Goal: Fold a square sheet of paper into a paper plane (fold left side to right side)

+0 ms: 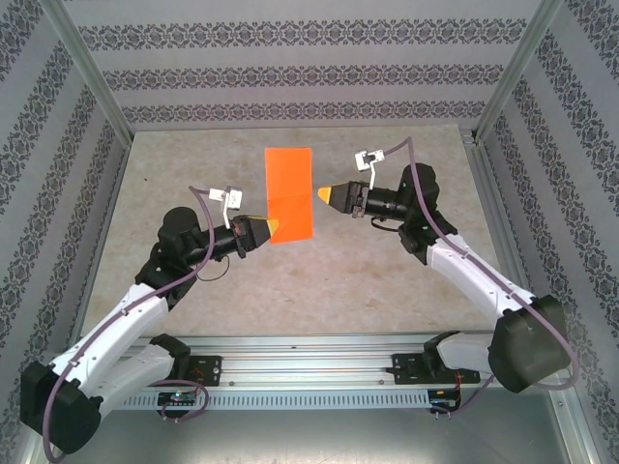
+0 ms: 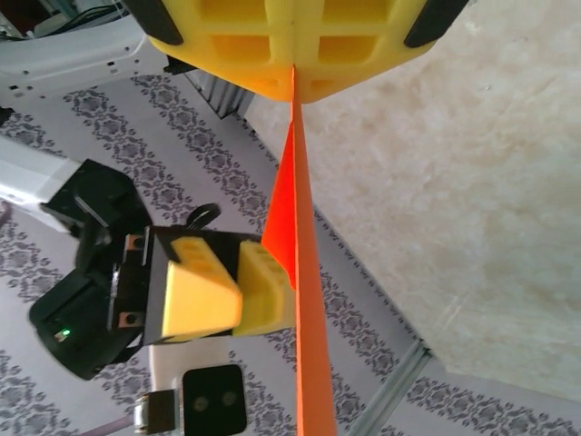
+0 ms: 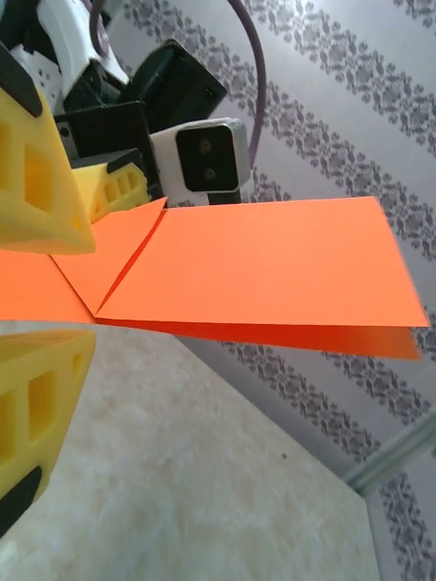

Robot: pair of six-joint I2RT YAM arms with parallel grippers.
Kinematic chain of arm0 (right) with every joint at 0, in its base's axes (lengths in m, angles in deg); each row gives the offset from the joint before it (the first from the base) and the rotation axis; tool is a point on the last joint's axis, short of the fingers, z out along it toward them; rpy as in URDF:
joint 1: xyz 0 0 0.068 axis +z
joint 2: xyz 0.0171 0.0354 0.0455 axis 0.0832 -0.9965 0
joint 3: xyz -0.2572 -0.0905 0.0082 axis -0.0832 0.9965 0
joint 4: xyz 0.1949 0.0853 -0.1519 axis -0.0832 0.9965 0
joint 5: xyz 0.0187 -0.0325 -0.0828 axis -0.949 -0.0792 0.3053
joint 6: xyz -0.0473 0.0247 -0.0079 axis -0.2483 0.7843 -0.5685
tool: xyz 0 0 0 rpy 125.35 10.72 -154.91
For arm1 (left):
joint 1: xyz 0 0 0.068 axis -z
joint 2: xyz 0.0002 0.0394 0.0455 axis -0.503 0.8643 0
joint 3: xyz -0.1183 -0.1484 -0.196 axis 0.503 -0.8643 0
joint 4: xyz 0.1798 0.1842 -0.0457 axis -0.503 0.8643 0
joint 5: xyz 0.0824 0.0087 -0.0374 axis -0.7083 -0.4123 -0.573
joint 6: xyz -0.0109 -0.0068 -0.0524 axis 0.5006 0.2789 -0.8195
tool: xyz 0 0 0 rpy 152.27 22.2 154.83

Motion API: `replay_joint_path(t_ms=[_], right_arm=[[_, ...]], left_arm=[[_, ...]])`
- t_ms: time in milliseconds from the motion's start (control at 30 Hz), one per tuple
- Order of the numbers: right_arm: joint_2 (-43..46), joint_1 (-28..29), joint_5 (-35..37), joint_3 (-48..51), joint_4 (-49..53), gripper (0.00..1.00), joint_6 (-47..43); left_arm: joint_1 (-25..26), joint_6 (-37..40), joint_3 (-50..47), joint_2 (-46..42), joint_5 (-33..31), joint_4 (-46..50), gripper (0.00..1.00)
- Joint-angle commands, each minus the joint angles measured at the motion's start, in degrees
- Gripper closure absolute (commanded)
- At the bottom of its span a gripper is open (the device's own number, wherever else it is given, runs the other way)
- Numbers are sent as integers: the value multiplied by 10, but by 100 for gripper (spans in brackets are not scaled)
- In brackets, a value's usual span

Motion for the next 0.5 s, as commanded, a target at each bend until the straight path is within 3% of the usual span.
replay_joint_path(t_ms=[0,100,200,333,467], right_arm=[[55,-29,268,-42,328,65,-183],[72,-49,442,-50,435,62,-213],[85,-66,545,-41,478,60,-222],[95,-74,601,-31,503,57,-223],[100,-75,598,-18,507,55,-208]], left_arm=[[50,111,69,12,-173,227,100],[116,146,142,50,-338,367,100],[182,139,215,111,-487,481,100],[239,76,314,222,-648,625,100],[264,18,423,358,-720,749,100]])
